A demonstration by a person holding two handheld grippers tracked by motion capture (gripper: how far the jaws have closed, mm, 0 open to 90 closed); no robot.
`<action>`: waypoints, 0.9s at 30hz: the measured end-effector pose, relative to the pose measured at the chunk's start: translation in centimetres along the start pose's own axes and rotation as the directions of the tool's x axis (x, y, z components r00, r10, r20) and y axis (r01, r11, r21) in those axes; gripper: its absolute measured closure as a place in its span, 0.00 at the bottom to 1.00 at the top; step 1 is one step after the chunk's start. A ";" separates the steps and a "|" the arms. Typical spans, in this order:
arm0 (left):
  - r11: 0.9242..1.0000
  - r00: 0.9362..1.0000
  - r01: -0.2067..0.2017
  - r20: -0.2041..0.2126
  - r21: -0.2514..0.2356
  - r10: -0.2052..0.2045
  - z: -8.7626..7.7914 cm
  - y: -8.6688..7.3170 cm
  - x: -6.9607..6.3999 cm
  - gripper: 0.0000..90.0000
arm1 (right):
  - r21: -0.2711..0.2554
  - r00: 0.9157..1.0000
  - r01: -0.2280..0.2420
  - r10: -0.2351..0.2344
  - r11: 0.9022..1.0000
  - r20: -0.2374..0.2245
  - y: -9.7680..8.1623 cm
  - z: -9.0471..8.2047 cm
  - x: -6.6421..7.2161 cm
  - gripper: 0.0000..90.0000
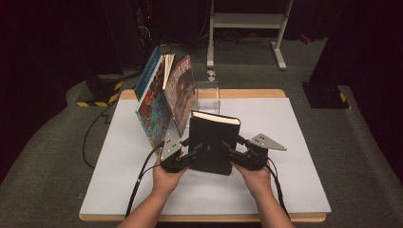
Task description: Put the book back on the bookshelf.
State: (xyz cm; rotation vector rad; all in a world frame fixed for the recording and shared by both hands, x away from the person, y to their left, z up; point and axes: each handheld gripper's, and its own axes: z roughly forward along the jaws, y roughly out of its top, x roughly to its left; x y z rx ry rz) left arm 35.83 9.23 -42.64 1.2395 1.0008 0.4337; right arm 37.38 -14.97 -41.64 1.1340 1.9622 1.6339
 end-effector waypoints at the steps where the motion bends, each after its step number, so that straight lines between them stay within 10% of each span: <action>1: 1.000 1.000 0.000 0.000 0.000 0.000 0.0 0.0 0.0 0.60 | -0.001 1.000 0.001 -0.001 1.000 0.002 0.0 0.0 0.0 0.41; 27: 0.999 1.000 -0.028 0.012 -0.015 0.029 2.1 0.6 0.6 0.60 | -0.019 1.000 0.007 -0.006 1.000 0.024 1.2 0.9 -1.3 0.41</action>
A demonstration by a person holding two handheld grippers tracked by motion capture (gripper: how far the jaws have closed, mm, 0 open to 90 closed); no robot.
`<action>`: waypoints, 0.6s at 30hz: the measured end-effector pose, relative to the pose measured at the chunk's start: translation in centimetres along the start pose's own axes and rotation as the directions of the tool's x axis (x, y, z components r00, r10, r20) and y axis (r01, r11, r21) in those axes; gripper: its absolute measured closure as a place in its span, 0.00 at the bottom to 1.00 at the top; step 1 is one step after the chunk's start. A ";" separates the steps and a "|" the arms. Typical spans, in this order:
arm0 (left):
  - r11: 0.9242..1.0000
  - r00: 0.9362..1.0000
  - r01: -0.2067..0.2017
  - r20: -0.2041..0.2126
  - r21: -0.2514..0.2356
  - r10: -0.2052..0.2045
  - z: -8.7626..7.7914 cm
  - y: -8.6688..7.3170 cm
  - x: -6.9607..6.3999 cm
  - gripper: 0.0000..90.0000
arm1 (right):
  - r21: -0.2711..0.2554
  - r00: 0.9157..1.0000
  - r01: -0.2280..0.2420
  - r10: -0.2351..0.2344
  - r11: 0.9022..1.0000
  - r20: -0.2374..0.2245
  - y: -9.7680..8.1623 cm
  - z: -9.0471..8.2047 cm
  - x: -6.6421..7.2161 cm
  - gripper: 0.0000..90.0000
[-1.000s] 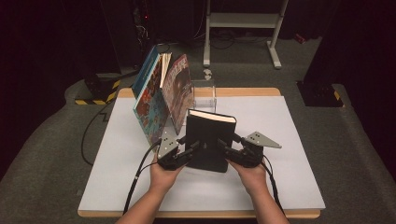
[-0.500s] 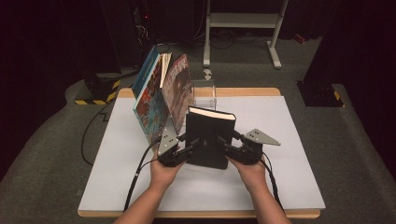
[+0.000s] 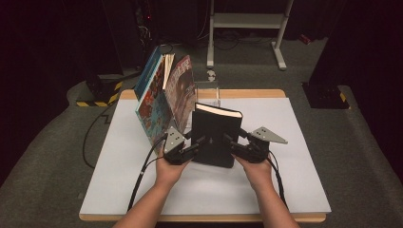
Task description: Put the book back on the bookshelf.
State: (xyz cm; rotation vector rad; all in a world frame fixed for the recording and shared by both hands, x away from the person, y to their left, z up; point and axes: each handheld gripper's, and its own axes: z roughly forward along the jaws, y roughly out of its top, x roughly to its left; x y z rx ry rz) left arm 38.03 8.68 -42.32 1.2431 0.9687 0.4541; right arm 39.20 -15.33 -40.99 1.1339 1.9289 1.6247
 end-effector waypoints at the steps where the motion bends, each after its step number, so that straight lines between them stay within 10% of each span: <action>1: 1.000 1.000 -0.001 -0.003 0.002 0.001 0.1 -0.1 0.1 0.60 | 0.000 1.000 -0.001 0.001 1.000 -0.001 -0.1 0.1 -0.1 0.41; 18: 0.999 0.999 -0.053 -0.012 0.003 0.053 -0.1 -1.6 -0.4 0.60 | -0.011 1.000 0.009 -0.009 1.000 0.006 -1.4 -0.2 -0.4 0.38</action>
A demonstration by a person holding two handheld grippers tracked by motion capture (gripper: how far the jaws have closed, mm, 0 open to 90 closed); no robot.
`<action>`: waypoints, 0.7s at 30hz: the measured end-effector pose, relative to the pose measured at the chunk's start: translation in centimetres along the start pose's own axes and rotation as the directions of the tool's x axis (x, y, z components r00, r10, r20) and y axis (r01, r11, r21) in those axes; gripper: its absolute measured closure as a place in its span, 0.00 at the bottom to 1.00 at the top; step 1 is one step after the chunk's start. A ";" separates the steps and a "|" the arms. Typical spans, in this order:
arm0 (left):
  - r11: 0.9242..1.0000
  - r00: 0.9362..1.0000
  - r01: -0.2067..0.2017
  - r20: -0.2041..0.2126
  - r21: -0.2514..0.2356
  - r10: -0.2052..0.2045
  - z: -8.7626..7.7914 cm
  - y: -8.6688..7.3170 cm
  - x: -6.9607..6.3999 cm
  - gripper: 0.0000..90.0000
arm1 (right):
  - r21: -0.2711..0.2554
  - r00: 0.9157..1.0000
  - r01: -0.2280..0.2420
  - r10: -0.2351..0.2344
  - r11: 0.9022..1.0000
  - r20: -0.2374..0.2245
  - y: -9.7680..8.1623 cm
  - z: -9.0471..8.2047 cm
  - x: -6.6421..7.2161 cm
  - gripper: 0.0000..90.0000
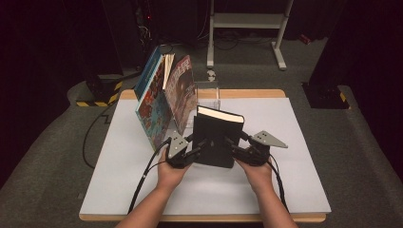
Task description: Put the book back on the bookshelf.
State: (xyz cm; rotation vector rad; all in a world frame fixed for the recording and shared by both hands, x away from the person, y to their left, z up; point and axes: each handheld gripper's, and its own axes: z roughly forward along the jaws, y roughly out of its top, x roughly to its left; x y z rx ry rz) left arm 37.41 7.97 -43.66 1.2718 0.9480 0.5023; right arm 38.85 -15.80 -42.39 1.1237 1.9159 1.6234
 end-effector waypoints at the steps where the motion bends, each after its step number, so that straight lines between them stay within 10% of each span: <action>1: 1.000 1.000 0.004 0.001 -0.001 -0.004 0.0 -0.1 0.0 0.60 | -0.002 1.000 -0.001 0.001 1.000 0.001 -0.1 -0.1 0.0 0.38; 21: 1.000 1.000 -0.016 -0.004 0.001 0.016 -1.6 -0.9 0.3 0.58 | -0.022 0.999 0.036 -0.036 0.999 -0.004 -0.8 -1.0 1.3 0.37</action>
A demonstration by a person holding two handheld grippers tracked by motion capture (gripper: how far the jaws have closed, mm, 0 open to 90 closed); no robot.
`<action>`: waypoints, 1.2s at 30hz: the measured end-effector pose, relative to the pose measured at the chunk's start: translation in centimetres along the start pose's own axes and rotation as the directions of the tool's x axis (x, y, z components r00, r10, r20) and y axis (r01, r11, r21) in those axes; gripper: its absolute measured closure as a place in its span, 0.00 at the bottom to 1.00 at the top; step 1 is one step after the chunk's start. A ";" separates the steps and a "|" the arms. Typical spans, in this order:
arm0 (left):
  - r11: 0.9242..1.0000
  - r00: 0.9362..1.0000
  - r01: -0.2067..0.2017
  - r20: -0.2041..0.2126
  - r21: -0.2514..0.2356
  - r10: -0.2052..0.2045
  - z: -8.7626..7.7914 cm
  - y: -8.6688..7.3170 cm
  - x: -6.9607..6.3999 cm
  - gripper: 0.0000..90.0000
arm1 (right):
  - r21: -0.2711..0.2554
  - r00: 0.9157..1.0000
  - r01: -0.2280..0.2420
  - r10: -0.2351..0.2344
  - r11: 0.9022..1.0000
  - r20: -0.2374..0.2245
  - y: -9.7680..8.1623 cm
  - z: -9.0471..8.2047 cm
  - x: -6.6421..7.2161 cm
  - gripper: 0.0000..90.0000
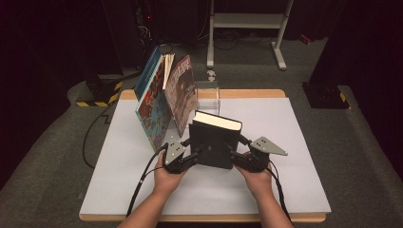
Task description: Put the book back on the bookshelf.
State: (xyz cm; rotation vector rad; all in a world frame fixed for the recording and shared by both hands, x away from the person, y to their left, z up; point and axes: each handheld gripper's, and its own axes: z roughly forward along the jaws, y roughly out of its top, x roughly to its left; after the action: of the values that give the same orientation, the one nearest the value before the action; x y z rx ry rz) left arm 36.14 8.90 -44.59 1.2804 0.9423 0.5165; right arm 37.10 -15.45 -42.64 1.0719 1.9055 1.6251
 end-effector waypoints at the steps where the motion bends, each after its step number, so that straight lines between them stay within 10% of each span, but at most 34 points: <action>1: 1.000 1.000 0.001 -0.001 -0.001 -0.001 -0.1 0.0 0.0 0.58 | -0.002 1.000 0.002 -0.002 1.000 0.000 0.0 0.0 0.1 0.37; 13: 0.999 1.000 -0.010 -0.028 -0.038 0.009 -1.3 0.7 0.8 0.58 | -0.004 1.000 0.008 -0.008 1.000 -0.006 -0.3 -0.5 0.7 0.36; 36: 0.997 0.998 0.063 -0.002 0.042 -0.063 -2.7 -0.4 2.2 0.37 | -0.007 0.999 0.046 -0.046 0.999 -0.027 -0.6 -0.8 1.3 0.31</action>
State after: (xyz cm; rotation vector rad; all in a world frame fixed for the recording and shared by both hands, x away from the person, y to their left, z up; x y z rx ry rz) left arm 35.07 12.10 -45.62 1.2839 0.9951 0.4505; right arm 35.51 -14.98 -42.83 1.0013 1.9268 1.6270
